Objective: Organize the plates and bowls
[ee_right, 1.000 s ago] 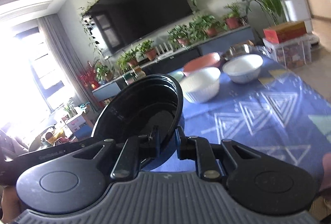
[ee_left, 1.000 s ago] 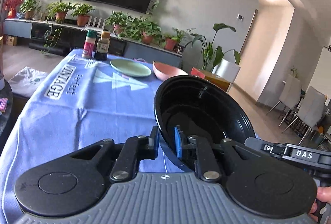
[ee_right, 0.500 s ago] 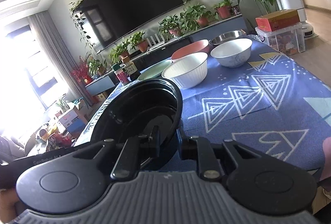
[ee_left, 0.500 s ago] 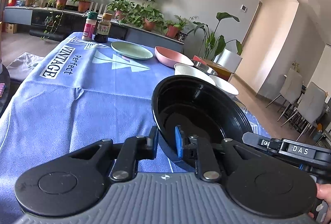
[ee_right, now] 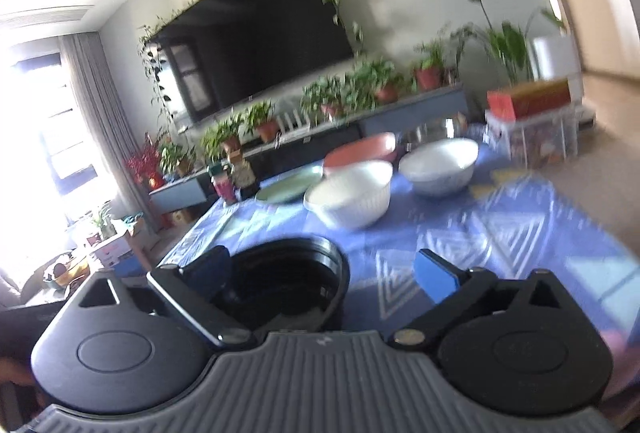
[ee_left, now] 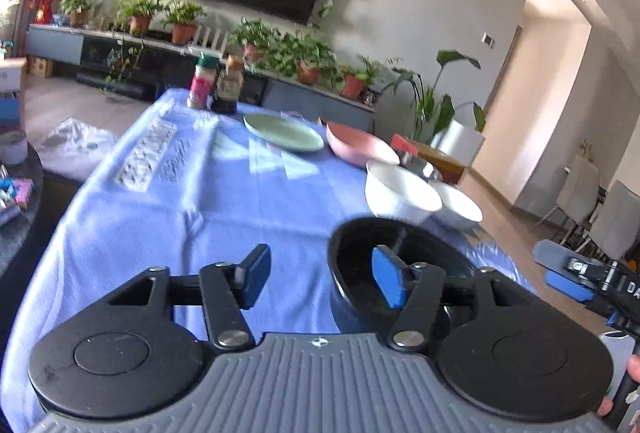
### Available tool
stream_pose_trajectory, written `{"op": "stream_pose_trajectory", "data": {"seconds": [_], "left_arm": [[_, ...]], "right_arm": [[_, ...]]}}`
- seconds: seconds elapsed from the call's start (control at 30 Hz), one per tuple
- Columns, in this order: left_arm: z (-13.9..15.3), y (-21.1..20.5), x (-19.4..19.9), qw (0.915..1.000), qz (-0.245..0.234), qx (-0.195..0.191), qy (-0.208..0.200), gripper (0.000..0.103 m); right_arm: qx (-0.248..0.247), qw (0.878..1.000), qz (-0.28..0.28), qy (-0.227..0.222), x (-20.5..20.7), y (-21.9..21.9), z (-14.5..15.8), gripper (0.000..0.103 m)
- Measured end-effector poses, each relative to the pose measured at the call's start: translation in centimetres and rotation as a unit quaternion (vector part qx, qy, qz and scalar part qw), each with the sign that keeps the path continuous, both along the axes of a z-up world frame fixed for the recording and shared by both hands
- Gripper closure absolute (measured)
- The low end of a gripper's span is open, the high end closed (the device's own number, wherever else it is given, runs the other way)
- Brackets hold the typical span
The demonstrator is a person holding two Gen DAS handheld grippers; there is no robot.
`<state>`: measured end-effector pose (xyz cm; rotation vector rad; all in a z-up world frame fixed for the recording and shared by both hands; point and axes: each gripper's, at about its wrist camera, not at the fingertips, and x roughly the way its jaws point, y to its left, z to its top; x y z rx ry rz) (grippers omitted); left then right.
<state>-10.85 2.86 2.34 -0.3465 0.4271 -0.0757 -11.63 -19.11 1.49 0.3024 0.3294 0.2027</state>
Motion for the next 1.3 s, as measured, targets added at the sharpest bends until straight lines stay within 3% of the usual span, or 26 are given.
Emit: {"op": "stream_pose_trajectory", "data": {"seconds": [0.13, 0.23, 0.53, 0.67, 0.83, 1.0, 1.3], "left_arm": [[2.7, 0.5, 0.8, 0.9994, -0.003, 0.02, -0.028, 0.04], [5.0, 0.5, 2.3, 0.9984, -0.009, 0.034, -0.045, 0.039], [9.4, -0.8, 9.7, 0.9964, -0.063, 0.05, -0.027, 0.038], [9.1, -1.9, 13.6, 0.9952, -0.081, 0.055, 0.0, 0.038], [7.0, -3.4, 18.7, 0.9917, -0.106, 0.051, 0.051, 0.048], [4.8, -4.7, 22.9, 0.9874, -0.115, 0.051, 0.096, 0.058], [2.1, -5.2, 26.5, 0.9828, -0.108, 0.049, 0.142, 0.063]], "right_arm": [[-0.007, 1.0, 0.005, -0.028, 0.7, -0.6, 1.9, 0.0], [0.018, 0.999, 0.014, -0.035, 2.1, -1.5, 3.2, 0.0], [0.128, 0.991, 0.046, 0.009, 8.8, -3.9, 4.8, 0.0], [0.151, 0.986, 0.061, 0.035, 11.8, -4.8, 4.1, 0.0], [0.173, 0.98, 0.068, 0.071, 14.7, -6.1, 1.9, 0.011], [0.219, 0.966, 0.069, 0.118, 16.4, -6.9, -0.1, 0.028], [0.206, 0.967, 0.021, 0.147, 16.1, -7.1, -0.3, 0.036]]}}
